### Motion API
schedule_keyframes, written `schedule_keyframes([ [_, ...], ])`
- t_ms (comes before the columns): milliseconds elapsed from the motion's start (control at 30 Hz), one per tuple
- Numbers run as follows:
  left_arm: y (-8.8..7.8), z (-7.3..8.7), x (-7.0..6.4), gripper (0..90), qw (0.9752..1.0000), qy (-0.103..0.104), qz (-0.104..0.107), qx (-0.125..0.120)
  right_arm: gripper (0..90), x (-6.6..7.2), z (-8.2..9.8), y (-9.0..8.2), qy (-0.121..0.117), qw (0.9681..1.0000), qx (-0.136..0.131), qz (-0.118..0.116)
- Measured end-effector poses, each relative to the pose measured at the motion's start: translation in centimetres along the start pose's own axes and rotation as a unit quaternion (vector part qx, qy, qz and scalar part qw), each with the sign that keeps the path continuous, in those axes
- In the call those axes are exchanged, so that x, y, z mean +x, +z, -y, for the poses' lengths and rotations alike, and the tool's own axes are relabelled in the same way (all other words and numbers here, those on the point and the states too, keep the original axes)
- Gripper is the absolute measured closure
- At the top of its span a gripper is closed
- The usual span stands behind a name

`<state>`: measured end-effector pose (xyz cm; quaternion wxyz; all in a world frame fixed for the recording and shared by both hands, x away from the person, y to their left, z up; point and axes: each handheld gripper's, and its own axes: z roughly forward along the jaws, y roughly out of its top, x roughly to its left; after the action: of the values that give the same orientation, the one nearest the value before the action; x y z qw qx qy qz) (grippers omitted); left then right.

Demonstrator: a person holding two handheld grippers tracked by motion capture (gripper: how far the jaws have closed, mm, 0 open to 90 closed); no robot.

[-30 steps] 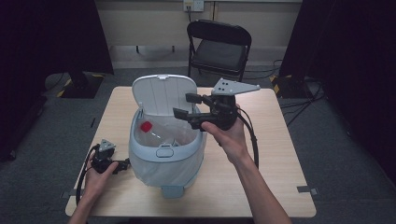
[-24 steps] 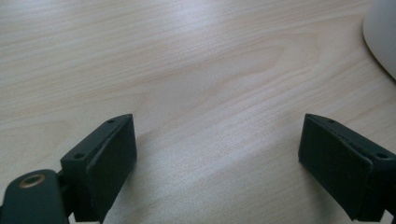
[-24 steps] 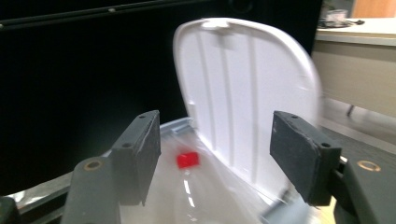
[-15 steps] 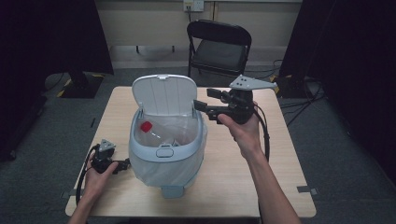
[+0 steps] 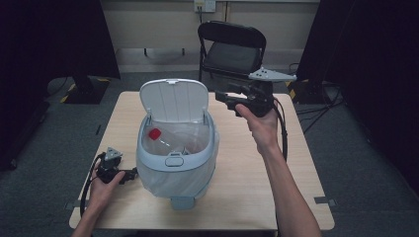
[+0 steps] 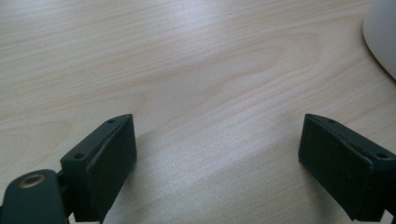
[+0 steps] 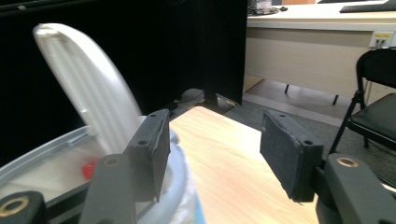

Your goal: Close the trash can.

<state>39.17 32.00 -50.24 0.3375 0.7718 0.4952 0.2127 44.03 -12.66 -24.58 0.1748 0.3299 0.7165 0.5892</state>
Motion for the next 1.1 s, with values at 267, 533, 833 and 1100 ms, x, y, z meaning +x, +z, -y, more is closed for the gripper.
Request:
schedule_keyframes([
  [267,0.0,0.0,0.0,10.9,1.0,0.0,0.0,0.0,38.4,-1.7,-0.2,2.3,0.015,0.9996,0.016,0.015],
  [533,0.0,0.0,0.0,10.8,1.0,0.001,0.0,0.0,34.1,-1.9,-0.3,4.4,0.019,0.9993,0.027,0.016],
  [833,0.0,0.0,0.0,10.9,1.0,0.001,0.0,0.0,29.4,-1.0,-0.4,5.2,0.02,0.9994,0.025,-0.017],
  [1100,0.0,0.0,0.0,10.8,1.0,0.001,0.0,0.0,30.6,-0.6,-0.5,4.7,0.012,0.9993,0.022,-0.027],
])
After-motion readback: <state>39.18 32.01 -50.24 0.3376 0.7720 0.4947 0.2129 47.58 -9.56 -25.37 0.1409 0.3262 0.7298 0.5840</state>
